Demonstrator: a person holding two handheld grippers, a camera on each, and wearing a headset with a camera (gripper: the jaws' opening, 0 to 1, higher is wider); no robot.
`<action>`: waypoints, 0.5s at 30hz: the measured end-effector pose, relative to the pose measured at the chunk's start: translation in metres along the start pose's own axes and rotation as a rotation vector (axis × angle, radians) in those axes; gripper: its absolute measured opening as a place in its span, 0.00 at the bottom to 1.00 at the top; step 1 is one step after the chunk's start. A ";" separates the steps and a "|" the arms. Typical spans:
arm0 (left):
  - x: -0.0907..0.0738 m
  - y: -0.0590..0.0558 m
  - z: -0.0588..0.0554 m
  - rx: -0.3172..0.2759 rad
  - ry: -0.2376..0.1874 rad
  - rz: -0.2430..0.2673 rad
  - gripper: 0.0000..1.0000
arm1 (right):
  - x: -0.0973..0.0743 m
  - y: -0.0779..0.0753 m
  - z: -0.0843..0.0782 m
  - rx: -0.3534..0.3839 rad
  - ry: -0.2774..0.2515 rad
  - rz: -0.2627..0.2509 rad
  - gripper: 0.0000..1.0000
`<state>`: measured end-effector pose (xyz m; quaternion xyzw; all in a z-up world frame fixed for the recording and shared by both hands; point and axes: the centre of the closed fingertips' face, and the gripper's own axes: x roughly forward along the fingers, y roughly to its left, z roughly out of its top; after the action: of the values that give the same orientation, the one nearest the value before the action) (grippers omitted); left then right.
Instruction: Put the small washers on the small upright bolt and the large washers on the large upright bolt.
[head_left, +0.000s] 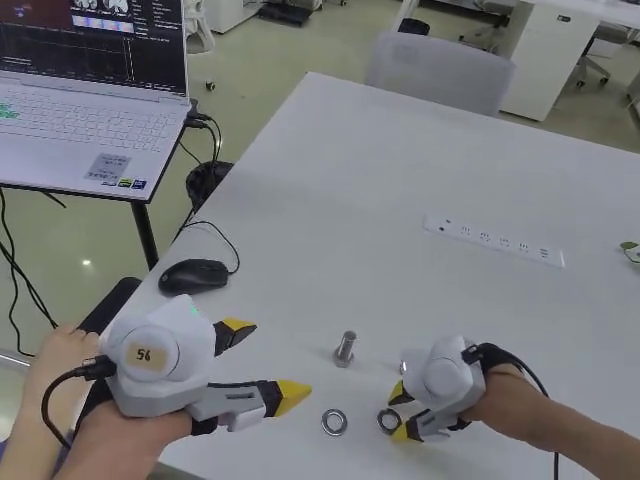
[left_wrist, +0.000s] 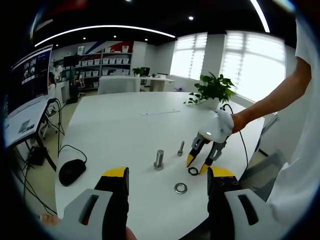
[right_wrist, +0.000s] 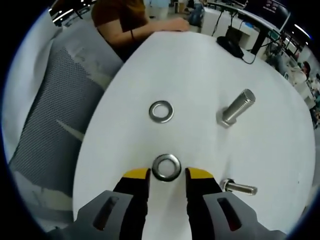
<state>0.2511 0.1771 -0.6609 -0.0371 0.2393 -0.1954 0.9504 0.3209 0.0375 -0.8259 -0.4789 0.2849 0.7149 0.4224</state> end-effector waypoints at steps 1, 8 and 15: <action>0.000 0.000 0.000 -0.001 -0.001 0.000 0.63 | 0.000 0.000 0.000 -0.001 -0.003 -0.001 0.30; 0.000 0.000 -0.001 -0.002 -0.001 -0.001 0.63 | 0.000 0.000 0.001 0.001 -0.009 -0.006 0.29; 0.000 0.000 -0.001 -0.003 -0.002 0.000 0.63 | 0.001 0.000 0.003 0.048 -0.024 -0.029 0.25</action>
<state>0.2507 0.1770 -0.6614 -0.0387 0.2384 -0.1950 0.9506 0.3189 0.0405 -0.8259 -0.4641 0.2901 0.7072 0.4475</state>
